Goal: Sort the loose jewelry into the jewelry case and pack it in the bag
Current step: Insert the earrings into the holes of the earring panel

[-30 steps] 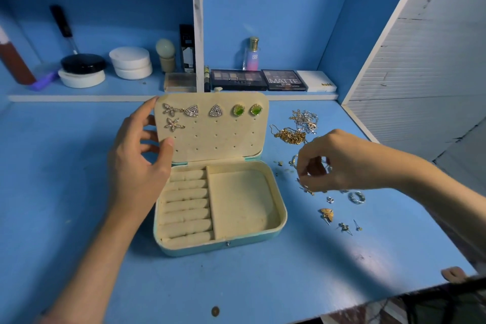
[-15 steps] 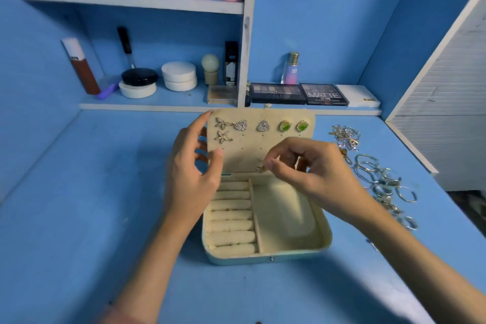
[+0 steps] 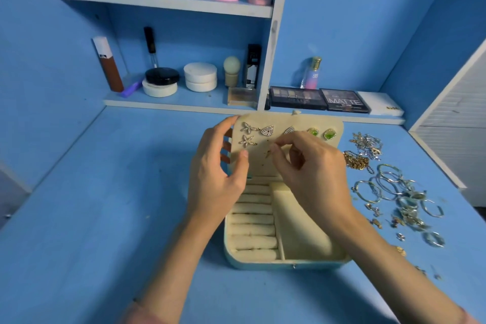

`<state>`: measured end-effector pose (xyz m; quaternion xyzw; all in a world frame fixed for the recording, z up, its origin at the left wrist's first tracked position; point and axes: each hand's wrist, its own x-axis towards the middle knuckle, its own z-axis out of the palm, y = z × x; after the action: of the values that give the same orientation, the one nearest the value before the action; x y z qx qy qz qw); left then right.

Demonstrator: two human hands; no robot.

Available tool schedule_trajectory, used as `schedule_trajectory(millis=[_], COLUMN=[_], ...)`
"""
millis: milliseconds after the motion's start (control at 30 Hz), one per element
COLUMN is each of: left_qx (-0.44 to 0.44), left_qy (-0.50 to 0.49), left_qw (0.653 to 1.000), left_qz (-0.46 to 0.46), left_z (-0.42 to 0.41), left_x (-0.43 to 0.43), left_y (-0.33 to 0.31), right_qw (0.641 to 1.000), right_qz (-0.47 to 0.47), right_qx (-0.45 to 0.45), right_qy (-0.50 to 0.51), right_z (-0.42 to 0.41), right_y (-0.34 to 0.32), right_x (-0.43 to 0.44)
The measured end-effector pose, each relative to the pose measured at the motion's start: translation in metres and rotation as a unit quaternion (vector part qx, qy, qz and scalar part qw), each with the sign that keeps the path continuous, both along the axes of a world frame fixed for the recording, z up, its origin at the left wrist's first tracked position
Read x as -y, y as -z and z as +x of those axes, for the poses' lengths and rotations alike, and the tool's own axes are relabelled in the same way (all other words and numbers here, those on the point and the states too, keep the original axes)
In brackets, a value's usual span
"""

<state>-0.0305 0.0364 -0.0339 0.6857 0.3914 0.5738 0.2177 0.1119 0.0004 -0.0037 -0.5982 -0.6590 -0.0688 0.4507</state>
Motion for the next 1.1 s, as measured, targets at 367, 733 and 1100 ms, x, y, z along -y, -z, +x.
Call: schedule_trajectory(millis=[367, 733, 1100], left_qx=[0.001, -0.026, -0.020], left_qy=[-0.024, -0.061, -0.055], left_qw=[0.999, 0.996, 0.997], left_qz=[0.034, 0.053, 0.046], left_z=[0.003, 0.007, 0.007], left_x=[0.004, 0.005, 0.008], left_y=[-0.002, 0.001, 0.000], right_qw=[0.994, 0.996, 0.993], right_qz=[0.094, 0.080, -0.020], right_qx=[0.056, 0.032, 0.035], right_qy=[0.025, -0.024, -0.108], right_z=[-0.005, -0.001, 0.030], right_y=[0.002, 0.007, 0.007], right_x=[0.004, 0.016, 0.047])
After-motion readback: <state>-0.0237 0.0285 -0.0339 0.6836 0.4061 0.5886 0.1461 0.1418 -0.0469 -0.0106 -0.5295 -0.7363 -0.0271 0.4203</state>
